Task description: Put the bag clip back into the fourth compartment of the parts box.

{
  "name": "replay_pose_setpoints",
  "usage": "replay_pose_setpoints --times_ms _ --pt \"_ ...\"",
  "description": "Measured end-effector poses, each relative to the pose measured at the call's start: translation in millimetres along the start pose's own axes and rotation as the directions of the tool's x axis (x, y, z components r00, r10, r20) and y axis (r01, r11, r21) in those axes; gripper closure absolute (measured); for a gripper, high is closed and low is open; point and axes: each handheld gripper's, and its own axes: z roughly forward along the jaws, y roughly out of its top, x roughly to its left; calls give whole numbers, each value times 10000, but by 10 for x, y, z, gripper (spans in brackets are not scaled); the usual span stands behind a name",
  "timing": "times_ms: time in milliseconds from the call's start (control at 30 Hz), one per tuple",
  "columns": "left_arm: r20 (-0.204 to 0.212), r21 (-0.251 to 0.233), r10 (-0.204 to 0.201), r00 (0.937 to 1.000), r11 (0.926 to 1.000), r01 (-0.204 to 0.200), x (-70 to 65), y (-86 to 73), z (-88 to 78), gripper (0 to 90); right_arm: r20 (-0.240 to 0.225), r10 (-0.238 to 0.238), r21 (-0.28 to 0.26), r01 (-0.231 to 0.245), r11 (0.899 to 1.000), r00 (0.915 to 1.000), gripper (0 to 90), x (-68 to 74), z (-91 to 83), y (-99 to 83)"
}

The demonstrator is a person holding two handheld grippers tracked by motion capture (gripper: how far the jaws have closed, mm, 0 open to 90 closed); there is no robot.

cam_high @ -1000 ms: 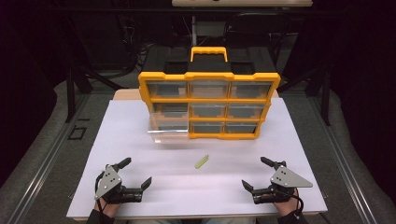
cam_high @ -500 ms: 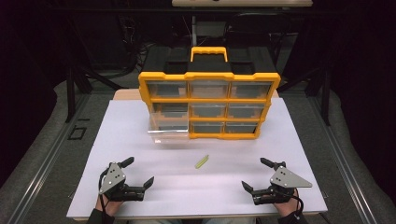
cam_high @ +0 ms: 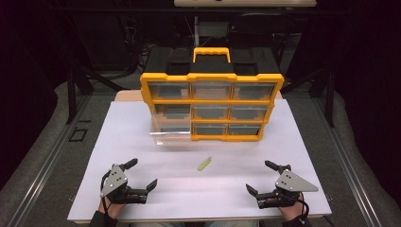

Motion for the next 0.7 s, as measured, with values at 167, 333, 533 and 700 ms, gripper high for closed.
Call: replay_pose_setpoints --times_ms 167,333,533,700 --pt "-62 352 117 9999 9993 -114 -13 13 40 0 -29 22 51 -22 10000 10000 0 -7 10 -4" --pt "237 828 109 9997 9965 -129 -62 61 138 0 14 -21 83 21 10000 10000 0 8 15 3" --pt "756 1361 -36 9971 9907 -67 -116 152 266 0 12 16 165 -16 9999 10000 0 18 13 -5" --pt "937 1709 -34 9956 9852 -128 -162 208 344 0 21 10 192 -11 9998 10000 0 13 9 -8"
